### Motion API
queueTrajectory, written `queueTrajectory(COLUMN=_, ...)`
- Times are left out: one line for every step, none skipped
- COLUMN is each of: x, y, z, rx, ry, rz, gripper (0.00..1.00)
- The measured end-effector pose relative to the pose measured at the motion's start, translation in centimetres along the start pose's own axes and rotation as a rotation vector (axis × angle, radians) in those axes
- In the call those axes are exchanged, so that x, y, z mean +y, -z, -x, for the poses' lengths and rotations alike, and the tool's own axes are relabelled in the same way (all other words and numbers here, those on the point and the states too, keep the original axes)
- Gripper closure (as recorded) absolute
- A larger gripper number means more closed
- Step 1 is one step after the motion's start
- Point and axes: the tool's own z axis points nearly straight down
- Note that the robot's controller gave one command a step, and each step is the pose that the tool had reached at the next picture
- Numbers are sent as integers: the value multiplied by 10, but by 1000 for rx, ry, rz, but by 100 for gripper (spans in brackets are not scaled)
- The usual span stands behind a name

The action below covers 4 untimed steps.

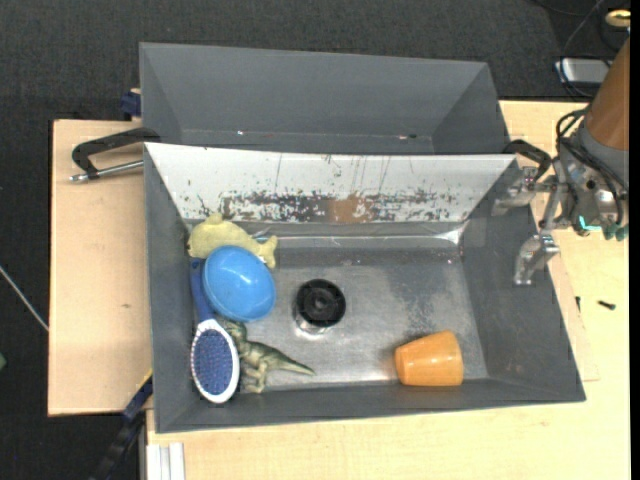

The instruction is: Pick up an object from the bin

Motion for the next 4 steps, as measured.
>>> queueTrajectory(x=42, y=-170, z=-22, rx=1, ry=217, rz=2, gripper=0)
queueTrajectory(x=92, y=-172, z=-47, rx=-17, ry=292, rz=-5, gripper=0)
queueTrajectory(x=91, y=-173, z=-47, rx=-19, ry=291, rz=-4, gripper=100)
queueTrajectory(x=23, y=-15, z=-47, rx=-19, ry=469, rz=-10, gripper=100)
